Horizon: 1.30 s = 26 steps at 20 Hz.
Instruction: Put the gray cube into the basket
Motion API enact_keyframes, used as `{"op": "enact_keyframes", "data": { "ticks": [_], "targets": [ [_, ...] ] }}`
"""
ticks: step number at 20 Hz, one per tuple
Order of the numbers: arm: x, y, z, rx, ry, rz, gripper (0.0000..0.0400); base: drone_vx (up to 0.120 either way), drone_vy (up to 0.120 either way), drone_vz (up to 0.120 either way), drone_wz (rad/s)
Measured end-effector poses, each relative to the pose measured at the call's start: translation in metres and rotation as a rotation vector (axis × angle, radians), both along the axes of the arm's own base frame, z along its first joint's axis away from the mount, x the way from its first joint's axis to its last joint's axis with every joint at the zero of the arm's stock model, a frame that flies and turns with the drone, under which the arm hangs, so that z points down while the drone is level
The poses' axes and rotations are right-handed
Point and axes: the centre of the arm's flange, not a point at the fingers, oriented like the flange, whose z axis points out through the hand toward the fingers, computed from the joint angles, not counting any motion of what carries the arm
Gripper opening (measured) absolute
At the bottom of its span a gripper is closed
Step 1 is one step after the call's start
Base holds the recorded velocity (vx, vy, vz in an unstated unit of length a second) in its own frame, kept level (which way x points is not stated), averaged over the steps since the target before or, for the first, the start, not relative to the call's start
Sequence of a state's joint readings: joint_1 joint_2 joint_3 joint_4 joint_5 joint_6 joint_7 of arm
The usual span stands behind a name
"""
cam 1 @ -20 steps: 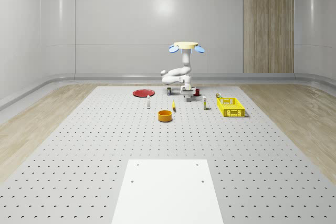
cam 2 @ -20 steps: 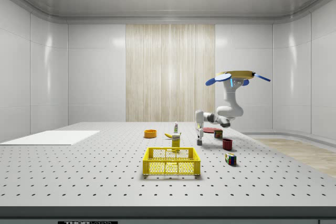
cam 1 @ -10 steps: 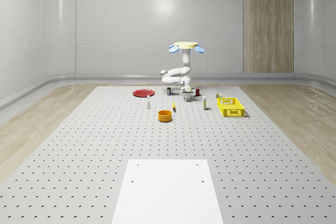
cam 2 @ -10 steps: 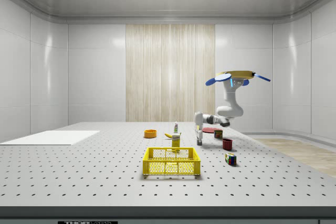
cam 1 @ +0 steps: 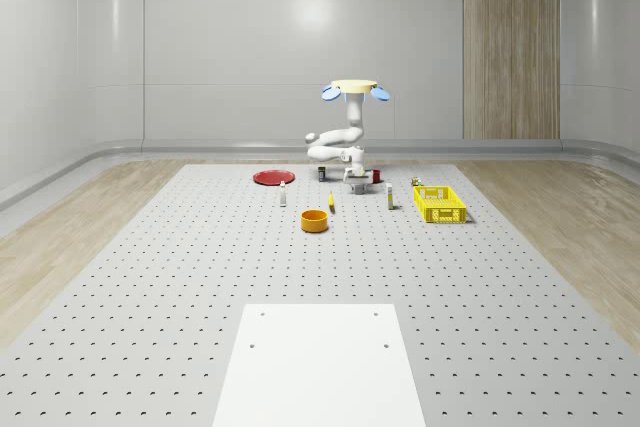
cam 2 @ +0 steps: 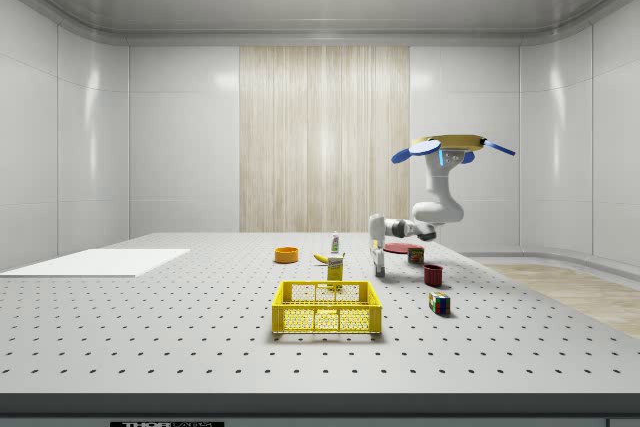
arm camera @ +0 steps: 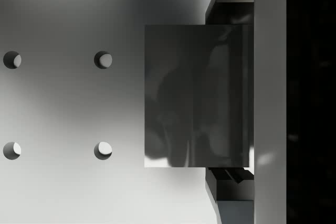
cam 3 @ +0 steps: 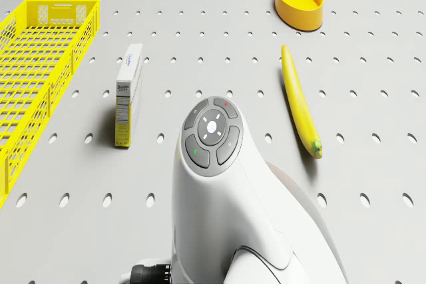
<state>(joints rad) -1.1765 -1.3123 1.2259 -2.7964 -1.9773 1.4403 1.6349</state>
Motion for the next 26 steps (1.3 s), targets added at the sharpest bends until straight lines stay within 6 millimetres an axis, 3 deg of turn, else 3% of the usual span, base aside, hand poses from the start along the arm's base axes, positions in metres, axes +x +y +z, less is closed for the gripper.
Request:
{"op": "enact_keyframes", "data": {
  "ticks": [4, 11, 18, 22, 26],
  "targets": [
    [0.0, 0.0, 0.0, 0.0, 0.0, 0.0, 0.0269, 0.0, 0.0, 0.0, 0.0],
    [0.001, 0.0, 0.0, 0.0, 0.0, 0.0, 0.0254, 0.0, 0.0, 0.0, 0.0],
    [0.001, 0.0, -0.021, 0.0, 0.0, 0.0, 0.0251, 0.0, 0.0, 0.0, 0.0],
    [0.001, 0.0, -0.037, 0.0, 0.0, 0.0, 0.025, -0.01, 0.0, 0.12, 0.0],
    [0.001, 0.0, -0.045, 0.0, 0.0, 0.0, 0.025, -0.12, 0.12, 0.12, 0.0]
  ]
}}
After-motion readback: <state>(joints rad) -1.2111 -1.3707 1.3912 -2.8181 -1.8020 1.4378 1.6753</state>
